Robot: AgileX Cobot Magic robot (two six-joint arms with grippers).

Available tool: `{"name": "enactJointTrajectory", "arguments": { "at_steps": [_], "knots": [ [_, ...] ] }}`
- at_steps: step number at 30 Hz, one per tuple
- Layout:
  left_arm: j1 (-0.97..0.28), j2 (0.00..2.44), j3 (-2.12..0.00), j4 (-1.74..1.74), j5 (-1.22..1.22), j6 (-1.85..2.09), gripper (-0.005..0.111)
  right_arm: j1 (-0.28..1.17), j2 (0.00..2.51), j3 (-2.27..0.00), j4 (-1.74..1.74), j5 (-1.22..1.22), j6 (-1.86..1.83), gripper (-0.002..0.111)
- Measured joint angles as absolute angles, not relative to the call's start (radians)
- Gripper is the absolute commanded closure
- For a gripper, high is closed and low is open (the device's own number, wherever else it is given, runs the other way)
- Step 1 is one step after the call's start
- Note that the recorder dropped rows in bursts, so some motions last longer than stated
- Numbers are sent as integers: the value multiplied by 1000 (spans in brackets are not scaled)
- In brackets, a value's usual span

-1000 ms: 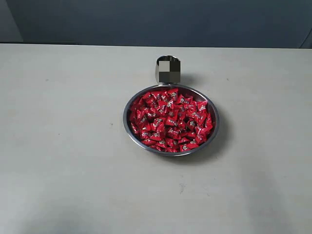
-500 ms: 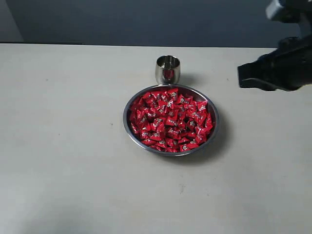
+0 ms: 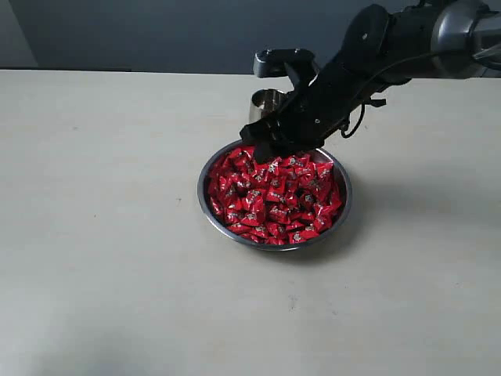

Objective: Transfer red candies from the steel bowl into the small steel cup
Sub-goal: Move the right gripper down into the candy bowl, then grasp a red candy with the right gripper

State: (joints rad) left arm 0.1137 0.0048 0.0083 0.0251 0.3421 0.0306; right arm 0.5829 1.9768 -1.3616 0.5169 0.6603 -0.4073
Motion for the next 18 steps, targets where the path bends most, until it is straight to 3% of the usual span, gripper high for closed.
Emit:
{"name": "enactJointTrajectory", "arguments": {
  "at_steps": [11,13,17,18],
  "knots": [
    [114,5,8,25,342,31,106,583,2067,-1412,427,643,-317,68],
    [114,5,8,25,342,31,106,583,2084,-1414,427,640,-318,76],
    [114,5,8,25,342,31,106,583,2102,-1414,427,636,-313,109],
    [114,5,8,25,342,31,106,583,2102,-1414,427,634,-313,108]
  ]
}}
